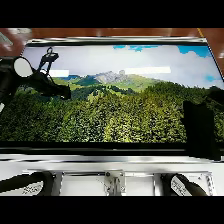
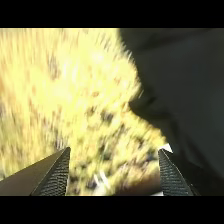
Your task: Fold the shirts.
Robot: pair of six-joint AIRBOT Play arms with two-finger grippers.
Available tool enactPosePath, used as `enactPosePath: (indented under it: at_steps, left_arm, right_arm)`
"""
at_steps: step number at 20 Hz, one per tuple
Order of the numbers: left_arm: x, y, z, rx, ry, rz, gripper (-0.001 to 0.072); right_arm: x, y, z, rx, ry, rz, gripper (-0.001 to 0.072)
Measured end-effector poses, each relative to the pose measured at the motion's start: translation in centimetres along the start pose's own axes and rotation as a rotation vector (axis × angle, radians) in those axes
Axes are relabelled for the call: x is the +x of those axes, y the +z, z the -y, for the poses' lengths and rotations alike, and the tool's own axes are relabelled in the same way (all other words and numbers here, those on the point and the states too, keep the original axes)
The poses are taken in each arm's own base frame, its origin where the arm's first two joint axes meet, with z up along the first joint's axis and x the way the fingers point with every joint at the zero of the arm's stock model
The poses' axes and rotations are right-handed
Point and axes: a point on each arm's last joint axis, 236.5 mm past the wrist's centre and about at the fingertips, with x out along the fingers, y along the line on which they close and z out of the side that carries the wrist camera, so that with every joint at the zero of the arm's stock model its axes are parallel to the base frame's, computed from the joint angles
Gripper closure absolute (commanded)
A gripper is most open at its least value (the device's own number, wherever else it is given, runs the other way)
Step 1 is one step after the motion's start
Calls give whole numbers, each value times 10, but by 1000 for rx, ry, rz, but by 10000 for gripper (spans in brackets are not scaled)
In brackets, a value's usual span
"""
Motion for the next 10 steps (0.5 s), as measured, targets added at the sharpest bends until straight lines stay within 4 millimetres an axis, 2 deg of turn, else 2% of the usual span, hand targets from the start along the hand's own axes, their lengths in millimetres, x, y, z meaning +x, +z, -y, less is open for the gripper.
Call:
enactPosePath:
  at_steps: [4, 7, 10]
  left_arm:
    - [4, 7, 0, 25, 45, 6, 10]
    - [5, 9, -2, 26, 57, 11, 10]
    - [5, 11, -3, 26, 64, 15, 10]
  right_arm:
    - [20, -27, -40, -118, 4, -133, 38]
    - [25, -35, -55, -165, 10, -164, 38]
    - [26, -39, -60, -180, 10, -176, 38]
